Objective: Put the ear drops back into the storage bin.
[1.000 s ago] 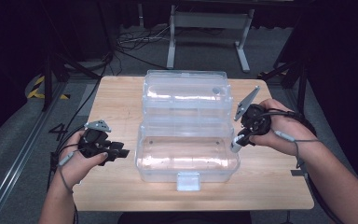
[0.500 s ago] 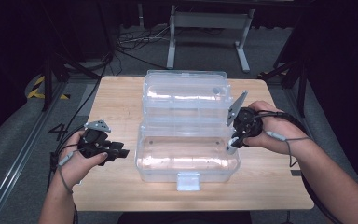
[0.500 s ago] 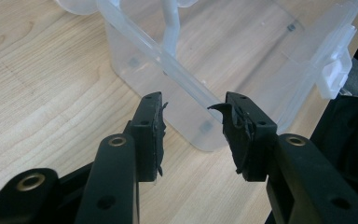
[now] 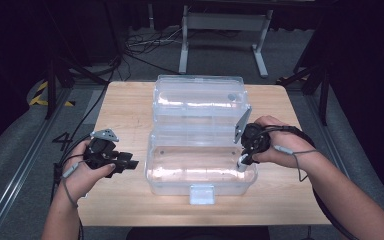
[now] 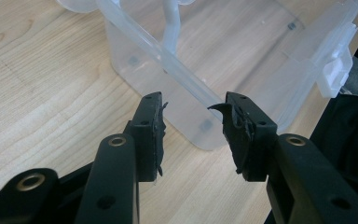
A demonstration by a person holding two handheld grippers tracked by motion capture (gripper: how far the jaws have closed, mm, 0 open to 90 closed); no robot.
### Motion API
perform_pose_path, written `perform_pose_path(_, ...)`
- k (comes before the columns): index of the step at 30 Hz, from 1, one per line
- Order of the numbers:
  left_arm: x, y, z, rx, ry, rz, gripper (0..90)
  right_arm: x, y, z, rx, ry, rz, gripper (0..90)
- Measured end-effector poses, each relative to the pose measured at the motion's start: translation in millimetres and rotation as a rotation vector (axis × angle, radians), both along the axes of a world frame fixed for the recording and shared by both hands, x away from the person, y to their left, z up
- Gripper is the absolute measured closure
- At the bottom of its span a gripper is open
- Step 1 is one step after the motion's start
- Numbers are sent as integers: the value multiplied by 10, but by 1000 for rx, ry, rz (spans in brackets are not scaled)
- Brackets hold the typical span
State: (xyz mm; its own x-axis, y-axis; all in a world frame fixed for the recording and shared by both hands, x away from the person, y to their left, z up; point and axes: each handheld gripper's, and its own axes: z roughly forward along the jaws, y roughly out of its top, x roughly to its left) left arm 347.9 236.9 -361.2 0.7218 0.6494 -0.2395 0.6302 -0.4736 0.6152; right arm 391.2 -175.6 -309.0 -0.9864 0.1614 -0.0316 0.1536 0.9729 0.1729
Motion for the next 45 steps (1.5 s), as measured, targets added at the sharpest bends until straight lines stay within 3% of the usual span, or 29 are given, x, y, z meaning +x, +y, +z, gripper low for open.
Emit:
perform_pose_path(30,-2,2,-5,4,3,-2,584,16,80,-610,-70,50,40,714)
perform_pose_path(45,0,5,-8,2,4,-6,585,7,98,-745,-98,58,49,714)
